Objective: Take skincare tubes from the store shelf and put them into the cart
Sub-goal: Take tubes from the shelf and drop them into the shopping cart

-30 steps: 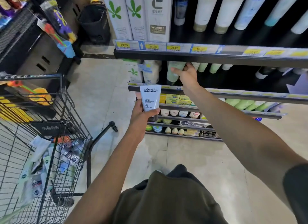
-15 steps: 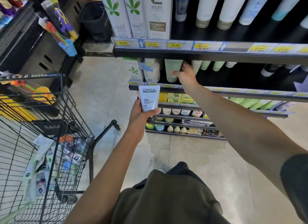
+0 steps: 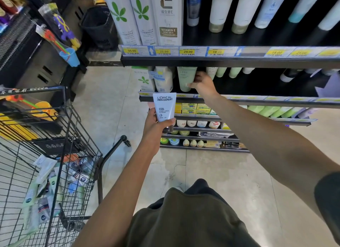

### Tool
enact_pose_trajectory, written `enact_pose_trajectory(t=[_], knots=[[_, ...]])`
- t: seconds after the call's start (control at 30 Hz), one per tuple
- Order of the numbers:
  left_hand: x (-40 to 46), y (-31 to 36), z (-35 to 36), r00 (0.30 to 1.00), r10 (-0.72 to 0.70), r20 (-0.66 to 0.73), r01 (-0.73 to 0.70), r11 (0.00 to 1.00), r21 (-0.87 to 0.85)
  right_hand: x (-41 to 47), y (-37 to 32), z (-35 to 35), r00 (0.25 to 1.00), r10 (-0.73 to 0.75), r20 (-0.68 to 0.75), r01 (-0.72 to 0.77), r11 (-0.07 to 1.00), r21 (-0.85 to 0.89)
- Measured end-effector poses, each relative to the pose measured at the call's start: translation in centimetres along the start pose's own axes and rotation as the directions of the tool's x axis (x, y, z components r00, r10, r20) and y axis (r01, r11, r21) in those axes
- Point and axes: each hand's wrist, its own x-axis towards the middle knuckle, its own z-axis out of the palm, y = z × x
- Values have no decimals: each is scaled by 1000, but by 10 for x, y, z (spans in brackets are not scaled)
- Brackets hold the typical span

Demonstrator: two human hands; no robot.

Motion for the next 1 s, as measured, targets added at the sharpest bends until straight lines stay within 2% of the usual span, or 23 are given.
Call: enact_pose_trajectory(t=[0.2, 0.37, 0.47, 0.67, 1.0], knots=[[-1, 6, 5, 999, 18, 41, -18, 1000, -4, -44, 2, -26, 999, -43, -19, 38, 980, -197], [-5, 14, 19, 995, 31, 91, -31, 1000, -7, -93, 2, -60, 994, -93, -61, 57, 900, -433], [-9, 19, 32, 992, 39, 124, -40, 999, 6, -124, 3, -83, 990, -111, -86, 51, 855, -516], [-19, 25, 71, 981, 77, 176, -84, 996, 30, -168, 17, -135, 974, -153, -169, 22, 800, -599], [-64, 24, 167, 949, 170, 265, -191, 980, 55, -223, 35, -240, 935, -223, -275, 17, 805, -593]])
